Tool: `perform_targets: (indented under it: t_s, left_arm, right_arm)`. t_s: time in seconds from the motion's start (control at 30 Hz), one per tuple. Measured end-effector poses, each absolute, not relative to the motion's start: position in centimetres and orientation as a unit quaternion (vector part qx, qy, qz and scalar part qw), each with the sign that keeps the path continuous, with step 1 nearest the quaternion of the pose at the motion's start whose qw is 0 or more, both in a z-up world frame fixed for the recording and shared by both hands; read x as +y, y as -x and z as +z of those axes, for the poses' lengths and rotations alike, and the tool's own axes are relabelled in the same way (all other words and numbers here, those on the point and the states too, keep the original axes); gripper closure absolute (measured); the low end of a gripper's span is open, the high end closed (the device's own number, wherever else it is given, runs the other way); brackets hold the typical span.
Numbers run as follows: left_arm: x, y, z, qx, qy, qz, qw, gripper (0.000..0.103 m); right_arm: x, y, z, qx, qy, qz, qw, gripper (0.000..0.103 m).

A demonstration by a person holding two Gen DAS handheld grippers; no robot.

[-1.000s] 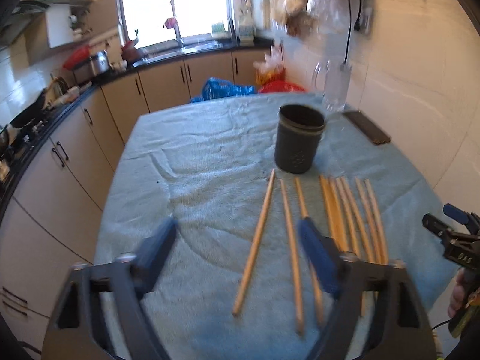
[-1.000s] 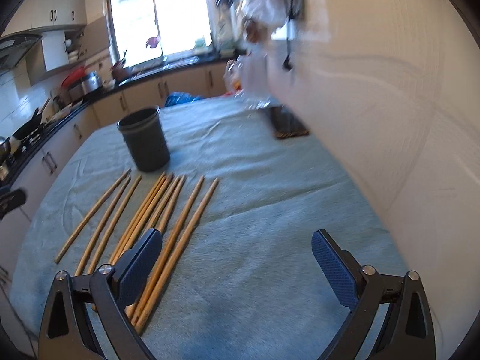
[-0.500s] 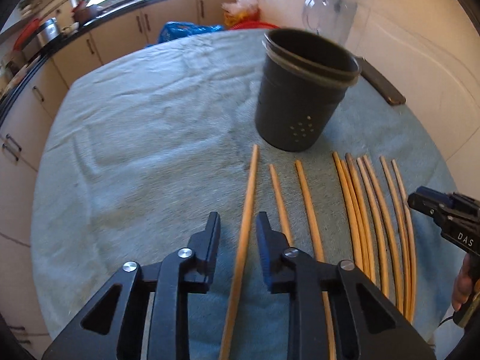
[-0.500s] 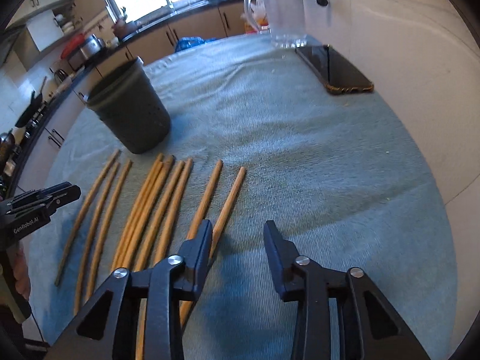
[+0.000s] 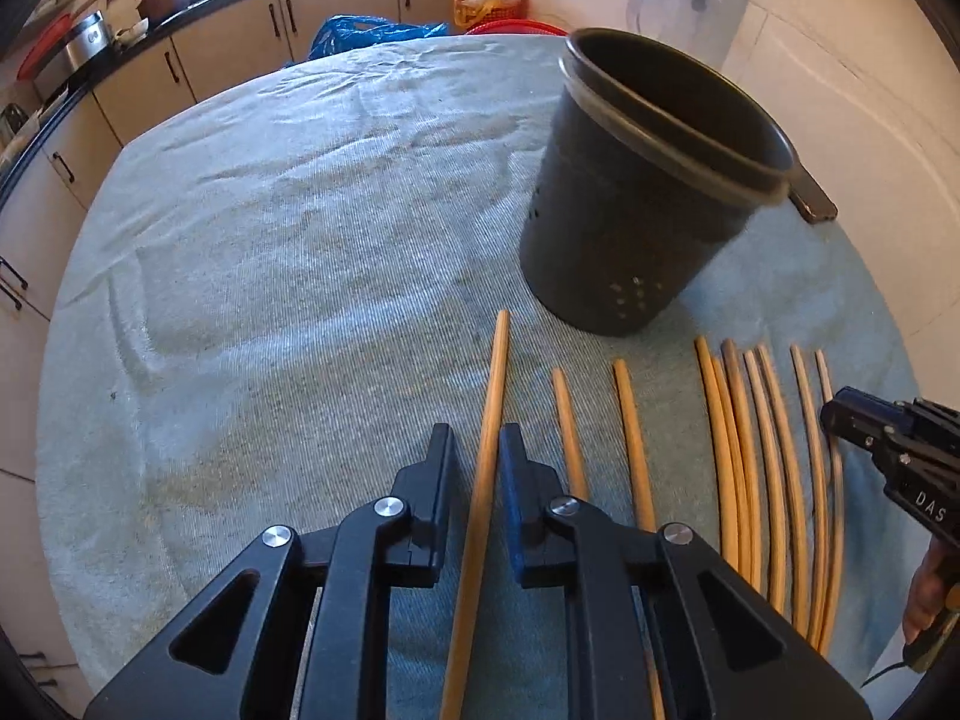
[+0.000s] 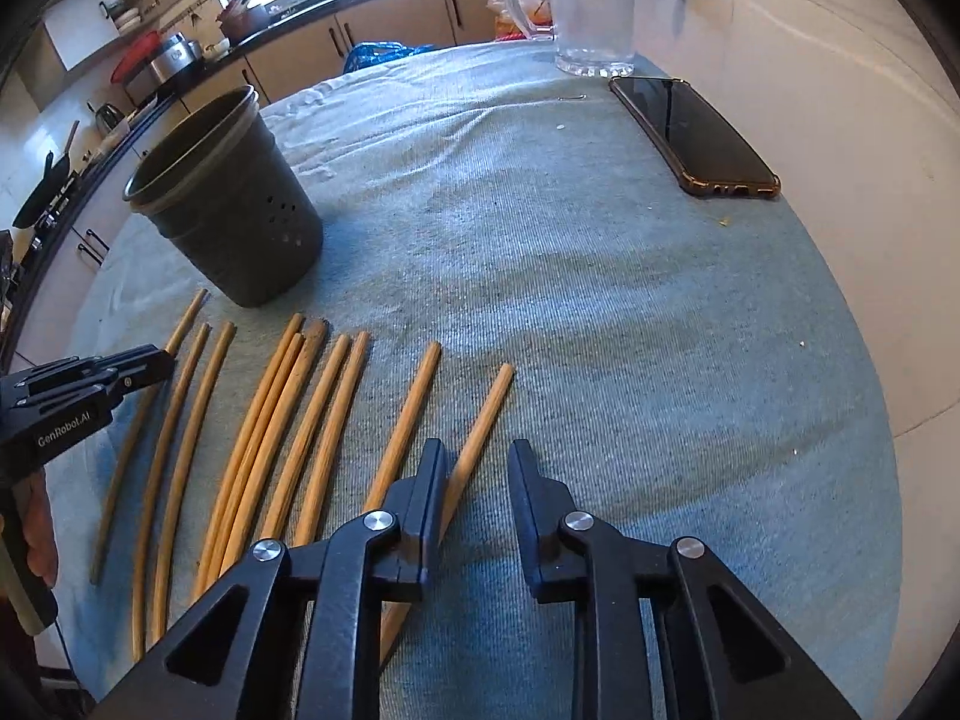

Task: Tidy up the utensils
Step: 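Close the left gripper on one chopstick while the right gripper closes on another, then lift the chopsticks upright with both grippers and carry them over the black cup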

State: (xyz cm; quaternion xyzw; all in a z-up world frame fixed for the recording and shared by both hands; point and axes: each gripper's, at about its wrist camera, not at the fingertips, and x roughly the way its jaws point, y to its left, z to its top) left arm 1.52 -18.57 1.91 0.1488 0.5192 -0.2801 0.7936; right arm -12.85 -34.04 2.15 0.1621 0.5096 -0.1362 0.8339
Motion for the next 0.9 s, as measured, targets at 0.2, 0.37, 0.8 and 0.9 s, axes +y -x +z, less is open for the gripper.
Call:
perform_targets:
  t_s: [0.2,0.37,0.8,0.9]
  left_arm:
    - [-19.0,-2.4,1.9,0.521,-0.136,-0.270,0.799,0.087]
    - [-17.8,-1.9,2.4,0.514,-0.114,-0.263,0.808,0.097]
    - [-11.1,7.3,14.2,0.380,-0.043,-0.298,0.875,0.097]
    - [-10.0,11.1,16.1,0.341,-0.051,-0.304,0.888,0.097]
  right_arm:
    - [-33.9,11.4,2.2,0.517,-0.157,-0.160,0.826,0.080]
    - [-33.5,11.1,2.2,0.510,-0.125,-0.152,0.837,0.096]
    - [-31.4,17.8,10.7,0.386,-0.136,-0.073,0.910,0.097]
    - [-30.6,19.8,12.0,0.361,-0.131,-0.066,0.921,0.097]
